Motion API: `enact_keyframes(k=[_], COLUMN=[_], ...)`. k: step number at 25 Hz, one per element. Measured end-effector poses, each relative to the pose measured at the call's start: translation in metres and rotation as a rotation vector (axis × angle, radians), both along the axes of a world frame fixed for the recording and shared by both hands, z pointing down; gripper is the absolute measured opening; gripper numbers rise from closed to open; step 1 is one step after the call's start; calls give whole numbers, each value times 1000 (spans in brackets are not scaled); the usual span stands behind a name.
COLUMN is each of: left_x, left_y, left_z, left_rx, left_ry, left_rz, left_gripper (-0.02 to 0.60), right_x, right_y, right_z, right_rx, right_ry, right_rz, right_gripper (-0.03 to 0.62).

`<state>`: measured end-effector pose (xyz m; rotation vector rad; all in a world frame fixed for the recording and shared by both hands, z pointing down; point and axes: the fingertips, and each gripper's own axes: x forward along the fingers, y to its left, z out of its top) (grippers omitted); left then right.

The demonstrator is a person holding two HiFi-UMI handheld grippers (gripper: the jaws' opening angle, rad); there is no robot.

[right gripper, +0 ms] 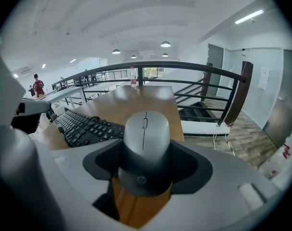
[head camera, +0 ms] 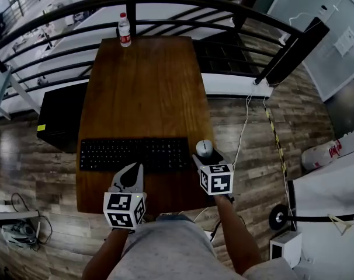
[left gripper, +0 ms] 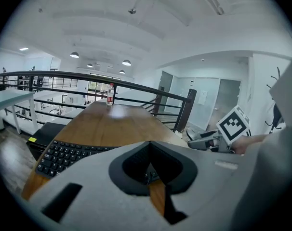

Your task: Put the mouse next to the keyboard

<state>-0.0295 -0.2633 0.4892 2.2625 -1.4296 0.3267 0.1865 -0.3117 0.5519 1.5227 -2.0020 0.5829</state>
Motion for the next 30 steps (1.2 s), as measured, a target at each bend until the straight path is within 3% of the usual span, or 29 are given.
enact_keyframes(k=[18,30], left_x=[-3,-8], left_y=[-17,-20], left_z=[6,7], left_rx=[-18,-23], left_ry=[-12,-15], left_rz=[-15,-20], left_gripper=[-6,-6], right_x=[18,19], right_y=[-23,-24], right_z=[65,70], right_rx=[-230,-232], right_ry=[89,18], right_rz=[79,119], right_gripper=[304,308])
